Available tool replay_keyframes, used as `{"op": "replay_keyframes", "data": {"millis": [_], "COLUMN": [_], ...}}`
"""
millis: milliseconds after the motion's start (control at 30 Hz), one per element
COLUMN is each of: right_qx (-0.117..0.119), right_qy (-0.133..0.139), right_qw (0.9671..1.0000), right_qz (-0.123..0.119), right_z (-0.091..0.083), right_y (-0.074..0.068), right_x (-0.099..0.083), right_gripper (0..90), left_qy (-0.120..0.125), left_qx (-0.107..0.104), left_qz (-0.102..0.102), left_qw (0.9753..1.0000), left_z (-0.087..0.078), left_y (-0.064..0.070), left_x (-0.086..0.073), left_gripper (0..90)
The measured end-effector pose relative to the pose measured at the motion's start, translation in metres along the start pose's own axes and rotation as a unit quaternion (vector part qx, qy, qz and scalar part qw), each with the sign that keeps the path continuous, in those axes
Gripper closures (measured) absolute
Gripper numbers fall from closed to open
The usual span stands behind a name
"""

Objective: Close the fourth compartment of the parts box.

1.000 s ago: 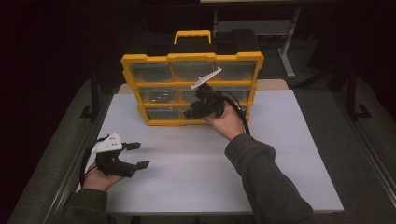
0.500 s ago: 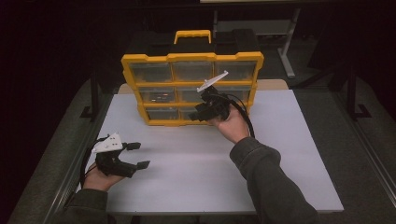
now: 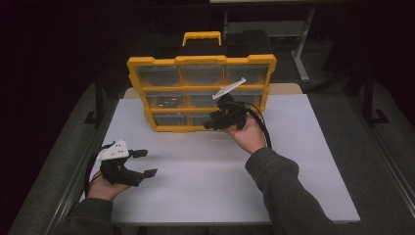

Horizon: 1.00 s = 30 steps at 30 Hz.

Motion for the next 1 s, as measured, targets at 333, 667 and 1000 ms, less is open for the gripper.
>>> {"op": "replay_keyframes", "data": {"millis": [333,667,1000], "right_qx": [-0.003,-0.006,-0.007], "right_qy": [0.001,0.004,0.005], "right_qw": [1.0000,0.9998,0.9998], "right_qz": [0.008,0.017,0.020], "right_z": [-0.004,-0.010,-0.013], "right_y": [0.005,0.010,0.013], "right_x": [-0.011,-0.022,-0.031], "right_gripper": [45.8,45.3,44.6], "left_qy": [-0.001,-0.002,0.000], "left_qx": [-0.001,-0.001,-0.001], "left_qz": [0.002,0.002,0.000], "left_qw": [1.0000,1.0000,1.0000], "left_z": [0.001,0.001,0.002], "left_y": [0.000,0.000,0.001], "left_x": [0.000,0.000,0.000], "left_gripper": [20.4,20.4,20.4]}}
Point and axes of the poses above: each handheld gripper's, and its own axes: z roughly forward along the jaws, x roughly out of its top, y roughly to its right, the point moved 7 cm from there along z, roughly forward along the jaws, and after that the axes turned 6 degrees about -x, right-handed, at the moved point
